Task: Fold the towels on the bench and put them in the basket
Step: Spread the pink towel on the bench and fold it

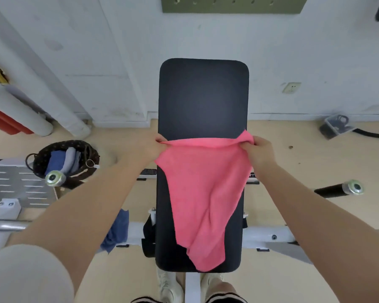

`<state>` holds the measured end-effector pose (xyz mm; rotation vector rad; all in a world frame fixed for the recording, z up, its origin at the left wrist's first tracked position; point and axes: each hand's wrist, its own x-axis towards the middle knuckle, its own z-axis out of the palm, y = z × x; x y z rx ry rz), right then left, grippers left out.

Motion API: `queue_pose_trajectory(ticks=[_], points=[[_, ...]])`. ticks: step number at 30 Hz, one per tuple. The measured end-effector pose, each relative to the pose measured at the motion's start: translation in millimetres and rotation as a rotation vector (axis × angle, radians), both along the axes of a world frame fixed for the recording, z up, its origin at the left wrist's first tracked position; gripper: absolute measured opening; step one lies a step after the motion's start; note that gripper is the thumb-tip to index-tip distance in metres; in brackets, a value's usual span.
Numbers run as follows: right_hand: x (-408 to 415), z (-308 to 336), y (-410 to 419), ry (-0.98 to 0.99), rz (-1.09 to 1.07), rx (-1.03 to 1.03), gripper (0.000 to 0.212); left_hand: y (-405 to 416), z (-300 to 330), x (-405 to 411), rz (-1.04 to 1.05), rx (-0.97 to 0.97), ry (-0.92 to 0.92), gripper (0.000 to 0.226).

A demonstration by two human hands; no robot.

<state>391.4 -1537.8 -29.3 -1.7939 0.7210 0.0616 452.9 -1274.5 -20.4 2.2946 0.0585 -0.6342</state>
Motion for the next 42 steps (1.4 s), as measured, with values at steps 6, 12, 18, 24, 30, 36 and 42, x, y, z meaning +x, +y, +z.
queue_pose_trajectory(ticks=[6, 12, 18, 24, 30, 36, 42], points=[[56, -19, -23, -0.021, 0.127, -0.265, 0.021, -22, -34, 25, 0.234, 0.324, -0.183, 0.020], [97, -17, -35, -0.057, 0.086, 0.351, 0.023, -40, -20, 77, 0.586, -0.071, -0.132, 0.030], [129, -28, -44, -0.086, 0.030, 0.514, 0.025, -50, -31, 125, 0.896, -0.433, -0.025, 0.037], [161, -49, -43, -0.138, -0.145, 0.452, 0.022, -79, -55, 130, 0.825, -0.626, -0.246, 0.056], [187, -62, -34, -0.182, -0.106, 0.246, 0.017, -69, -82, 114, 0.240, 0.125, -0.730, 0.057], [180, -65, -18, -0.394, 0.088, -0.187, 0.056, -61, -107, 113, -0.416, 0.574, -0.779, 0.045], [139, -102, 21, -0.322, 0.817, -0.844, 0.070, -59, -101, 116, -0.385, 0.699, -0.640, 0.071]])
